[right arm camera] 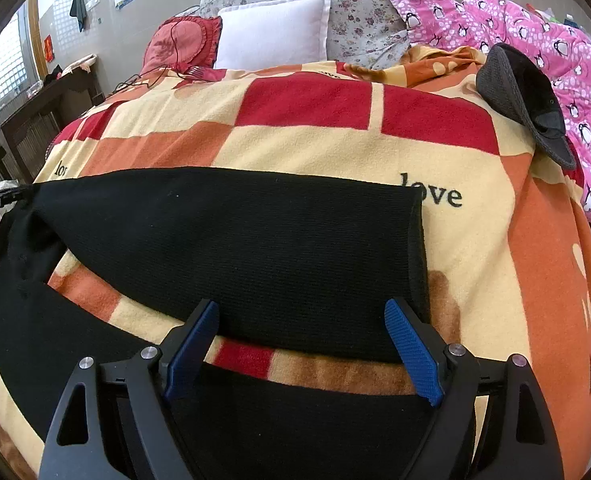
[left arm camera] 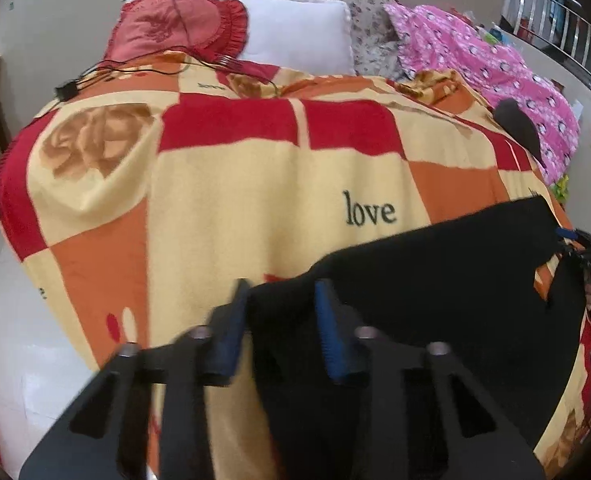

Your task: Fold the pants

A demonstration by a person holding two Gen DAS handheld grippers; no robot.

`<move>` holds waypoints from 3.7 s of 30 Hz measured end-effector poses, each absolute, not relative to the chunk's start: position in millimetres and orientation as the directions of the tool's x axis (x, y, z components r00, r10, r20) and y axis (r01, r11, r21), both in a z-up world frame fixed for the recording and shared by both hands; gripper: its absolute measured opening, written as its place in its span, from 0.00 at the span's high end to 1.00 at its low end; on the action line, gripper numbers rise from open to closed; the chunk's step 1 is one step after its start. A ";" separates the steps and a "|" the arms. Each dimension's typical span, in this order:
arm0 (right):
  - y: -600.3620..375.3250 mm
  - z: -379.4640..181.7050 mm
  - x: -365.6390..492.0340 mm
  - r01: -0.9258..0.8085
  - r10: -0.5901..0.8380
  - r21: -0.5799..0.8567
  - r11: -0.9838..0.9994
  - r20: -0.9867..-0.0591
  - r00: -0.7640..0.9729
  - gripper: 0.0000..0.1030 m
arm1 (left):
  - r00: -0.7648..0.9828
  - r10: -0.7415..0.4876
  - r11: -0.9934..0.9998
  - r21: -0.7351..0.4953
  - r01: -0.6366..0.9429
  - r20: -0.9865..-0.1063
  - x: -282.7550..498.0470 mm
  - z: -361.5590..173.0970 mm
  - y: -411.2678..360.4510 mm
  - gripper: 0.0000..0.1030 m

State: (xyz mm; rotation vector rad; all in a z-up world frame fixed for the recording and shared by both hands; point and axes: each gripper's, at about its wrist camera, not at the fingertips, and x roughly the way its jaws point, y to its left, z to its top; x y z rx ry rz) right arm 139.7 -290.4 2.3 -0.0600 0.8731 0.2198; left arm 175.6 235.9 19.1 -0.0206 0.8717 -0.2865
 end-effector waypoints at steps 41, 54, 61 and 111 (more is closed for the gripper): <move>-365.8 40.5 231.8 -0.133 0.310 0.284 0.950 -0.791 0.527 0.96 | 0.793 -0.036 0.999 -0.042 0.014 -0.608 116.7 84.8 180.2 0.97; -365.1 81.0 88.3 -0.309 0.320 0.135 0.942 -0.643 0.696 0.96 | 0.812 -0.046 0.995 -0.098 -0.014 -0.582 24.4 69.2 211.1 0.97; -365.8 47.8 15.8 -0.310 0.274 0.065 0.949 -0.658 0.701 0.90 | 0.758 -0.065 0.976 -0.198 -0.087 -0.649 -34.4 25.1 233.2 0.86; -419.7 -13.9 14.4 0.201 0.565 0.816 0.542 -0.530 0.632 0.46 | 0.788 -0.282 0.711 -0.671 -0.212 -0.548 -29.2 0.5 215.5 0.88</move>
